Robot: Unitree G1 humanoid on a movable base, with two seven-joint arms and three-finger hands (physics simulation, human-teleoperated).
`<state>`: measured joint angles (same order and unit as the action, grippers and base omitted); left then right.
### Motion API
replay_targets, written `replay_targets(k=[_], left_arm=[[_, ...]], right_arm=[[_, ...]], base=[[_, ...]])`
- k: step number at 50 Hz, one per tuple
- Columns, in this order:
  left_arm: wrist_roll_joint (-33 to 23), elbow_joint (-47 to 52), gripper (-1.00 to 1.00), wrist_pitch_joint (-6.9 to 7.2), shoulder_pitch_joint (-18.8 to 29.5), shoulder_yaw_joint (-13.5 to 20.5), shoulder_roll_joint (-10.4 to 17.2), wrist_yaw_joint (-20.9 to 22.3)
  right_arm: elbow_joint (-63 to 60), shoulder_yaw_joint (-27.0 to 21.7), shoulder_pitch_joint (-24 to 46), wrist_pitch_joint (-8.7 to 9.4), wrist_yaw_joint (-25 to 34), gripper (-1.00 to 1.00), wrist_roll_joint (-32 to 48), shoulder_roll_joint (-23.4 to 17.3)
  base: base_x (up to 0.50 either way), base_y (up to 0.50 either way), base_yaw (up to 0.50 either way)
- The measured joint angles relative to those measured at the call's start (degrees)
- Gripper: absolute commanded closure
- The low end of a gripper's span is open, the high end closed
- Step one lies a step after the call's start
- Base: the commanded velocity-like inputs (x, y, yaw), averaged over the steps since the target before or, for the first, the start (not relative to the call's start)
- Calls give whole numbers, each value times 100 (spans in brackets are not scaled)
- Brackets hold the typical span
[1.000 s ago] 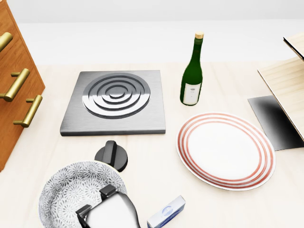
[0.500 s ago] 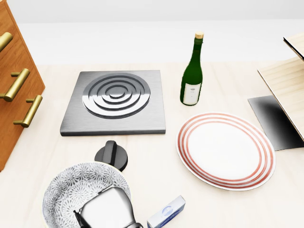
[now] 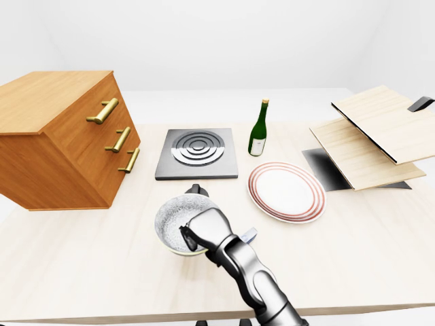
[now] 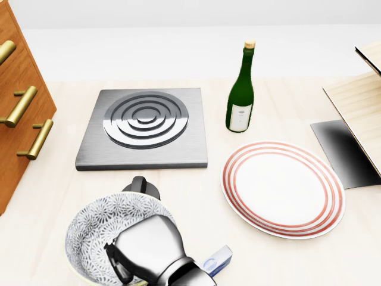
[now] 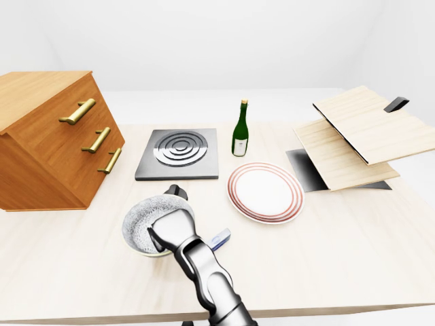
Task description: Pick up the akita bowl and put it on the plate.
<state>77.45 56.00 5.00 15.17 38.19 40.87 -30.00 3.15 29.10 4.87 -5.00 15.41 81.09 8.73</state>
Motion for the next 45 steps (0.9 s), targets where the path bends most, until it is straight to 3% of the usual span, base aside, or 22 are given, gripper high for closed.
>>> replay_targets(k=[15, 26, 45], left_arm=[[14, 3, -100, 0, -7, 3, 0, 0], [50, 13, -100, 0, 1, -5, 14, 0], [-9, 4, -100, 0, 8, -29, -17, 0]], right_arm=[[-1000, -190, 203, 0, 1115, 96, -45, -78], [-1836, -523, 781, 0, 2440, 96, -77, 63], [-2728, -958, 1791, 0, 2459, 96, -275, 387]], base=[[0, 0, 0], [0, 0, 0], [0, 0, 0]])
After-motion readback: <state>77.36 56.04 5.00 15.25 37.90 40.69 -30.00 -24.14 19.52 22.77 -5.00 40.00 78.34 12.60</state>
